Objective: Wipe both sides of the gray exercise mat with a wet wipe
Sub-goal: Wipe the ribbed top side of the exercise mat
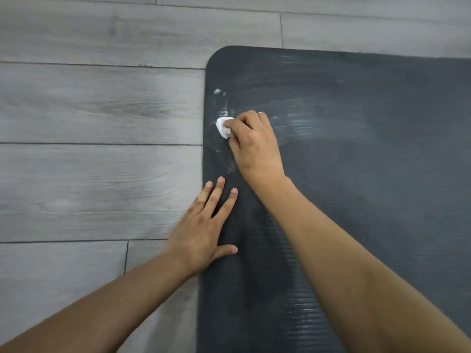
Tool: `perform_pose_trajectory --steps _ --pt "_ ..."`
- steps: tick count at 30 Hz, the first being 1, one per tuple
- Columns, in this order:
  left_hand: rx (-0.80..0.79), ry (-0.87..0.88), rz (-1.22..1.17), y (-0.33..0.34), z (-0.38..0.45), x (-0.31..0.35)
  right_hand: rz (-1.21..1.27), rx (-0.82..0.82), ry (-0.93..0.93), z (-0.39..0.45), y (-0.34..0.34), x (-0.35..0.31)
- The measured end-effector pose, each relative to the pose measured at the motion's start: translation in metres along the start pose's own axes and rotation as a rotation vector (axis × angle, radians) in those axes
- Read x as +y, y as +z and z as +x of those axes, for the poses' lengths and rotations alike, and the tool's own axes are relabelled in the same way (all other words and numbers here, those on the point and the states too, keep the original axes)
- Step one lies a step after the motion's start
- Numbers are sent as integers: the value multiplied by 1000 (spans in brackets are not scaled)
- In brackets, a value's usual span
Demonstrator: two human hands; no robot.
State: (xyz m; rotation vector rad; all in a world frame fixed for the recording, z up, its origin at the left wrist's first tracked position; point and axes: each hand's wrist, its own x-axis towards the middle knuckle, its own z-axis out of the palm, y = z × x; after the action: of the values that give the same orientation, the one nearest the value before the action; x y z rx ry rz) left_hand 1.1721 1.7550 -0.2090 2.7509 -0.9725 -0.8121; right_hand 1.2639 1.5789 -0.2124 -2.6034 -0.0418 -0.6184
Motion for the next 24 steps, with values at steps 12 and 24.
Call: perform_pose_trajectory --steps 12,24 --pt "-20 -14 17 -5 4 6 -80 -100 190 -21 -1 22" --pt "-70 -55 -15 -11 5 11 -314 14 648 -63 -135 179"
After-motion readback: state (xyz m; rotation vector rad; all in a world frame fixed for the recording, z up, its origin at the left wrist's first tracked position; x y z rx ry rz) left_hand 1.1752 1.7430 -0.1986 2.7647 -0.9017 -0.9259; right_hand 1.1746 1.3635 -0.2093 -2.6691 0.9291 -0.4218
